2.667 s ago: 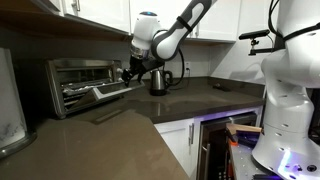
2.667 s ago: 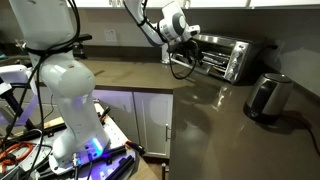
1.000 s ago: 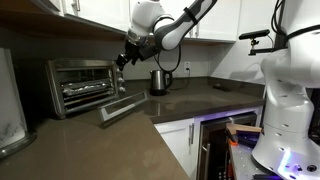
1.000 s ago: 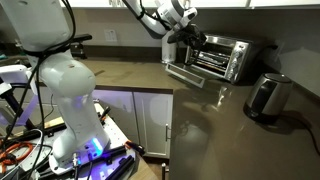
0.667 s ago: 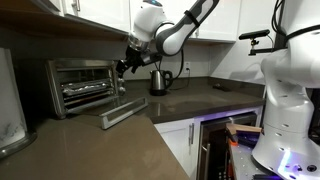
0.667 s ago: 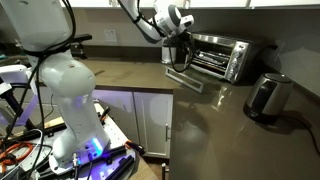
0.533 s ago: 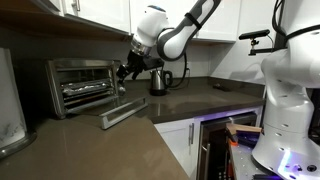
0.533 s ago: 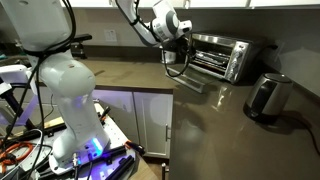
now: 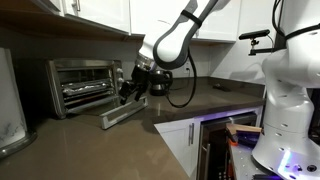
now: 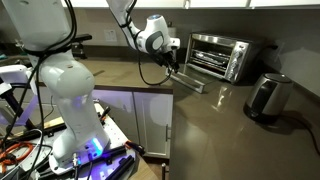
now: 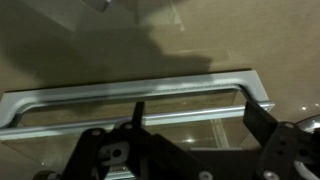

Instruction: Close the toaster oven door

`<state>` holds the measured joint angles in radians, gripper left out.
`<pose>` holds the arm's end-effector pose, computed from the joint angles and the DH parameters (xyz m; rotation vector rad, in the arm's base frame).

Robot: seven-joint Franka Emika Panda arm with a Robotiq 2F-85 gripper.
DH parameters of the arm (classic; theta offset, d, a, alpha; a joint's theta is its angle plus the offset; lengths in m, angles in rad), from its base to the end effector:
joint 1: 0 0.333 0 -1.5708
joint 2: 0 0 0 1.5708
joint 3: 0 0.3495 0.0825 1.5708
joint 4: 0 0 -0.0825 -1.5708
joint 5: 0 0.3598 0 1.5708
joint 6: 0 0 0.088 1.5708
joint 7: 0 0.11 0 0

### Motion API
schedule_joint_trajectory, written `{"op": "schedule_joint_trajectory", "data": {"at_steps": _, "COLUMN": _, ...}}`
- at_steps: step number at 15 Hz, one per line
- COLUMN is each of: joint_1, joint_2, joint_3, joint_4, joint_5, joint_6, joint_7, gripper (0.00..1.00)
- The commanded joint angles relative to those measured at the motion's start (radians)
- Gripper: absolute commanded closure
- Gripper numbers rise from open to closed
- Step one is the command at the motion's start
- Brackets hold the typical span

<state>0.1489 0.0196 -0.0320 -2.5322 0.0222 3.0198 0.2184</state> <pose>0.4830 0.0551 0.3692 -2.9709 0.1825 -0.6977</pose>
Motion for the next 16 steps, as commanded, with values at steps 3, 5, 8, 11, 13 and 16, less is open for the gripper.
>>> {"op": "schedule_joint_trajectory", "data": {"at_steps": 3, "joint_1": -0.022, "joint_2": 0.013, "joint_3": 0.008, "joint_4": 0.060, "joint_5": 0.289, "joint_6": -0.083, "joint_7": -0.302, "gripper": 0.00}}
{"op": "schedule_joint_trajectory", "data": {"at_steps": 5, "joint_1": -0.028, "joint_2": 0.021, "joint_3": 0.004, "joint_4": 0.084, "joint_5": 0.383, "joint_6": -0.131, "joint_7": -0.394, "gripper": 0.00}}
{"op": "schedule_joint_trajectory", "data": {"at_steps": 8, "joint_1": -0.039, "joint_2": 0.038, "joint_3": -0.008, "joint_4": 0.114, "joint_5": 0.468, "joint_6": -0.203, "joint_7": -0.487, "gripper": 0.00}}
{"op": "schedule_joint_trajectory", "data": {"at_steps": 11, "joint_1": -0.049, "joint_2": 0.073, "joint_3": -0.018, "joint_4": 0.141, "joint_5": 0.511, "joint_6": -0.249, "joint_7": -0.542, "gripper": 0.00}}
{"op": "schedule_joint_trajectory", "data": {"at_steps": 13, "joint_1": -0.054, "joint_2": 0.101, "joint_3": -0.023, "joint_4": 0.159, "joint_5": 0.524, "joint_6": -0.267, "joint_7": -0.562, "gripper": 0.00}}
{"op": "schedule_joint_trajectory", "data": {"at_steps": 16, "joint_1": -0.060, "joint_2": 0.151, "joint_3": -0.033, "joint_4": 0.186, "joint_5": 0.489, "joint_6": -0.258, "joint_7": -0.547, "gripper": 0.00}}
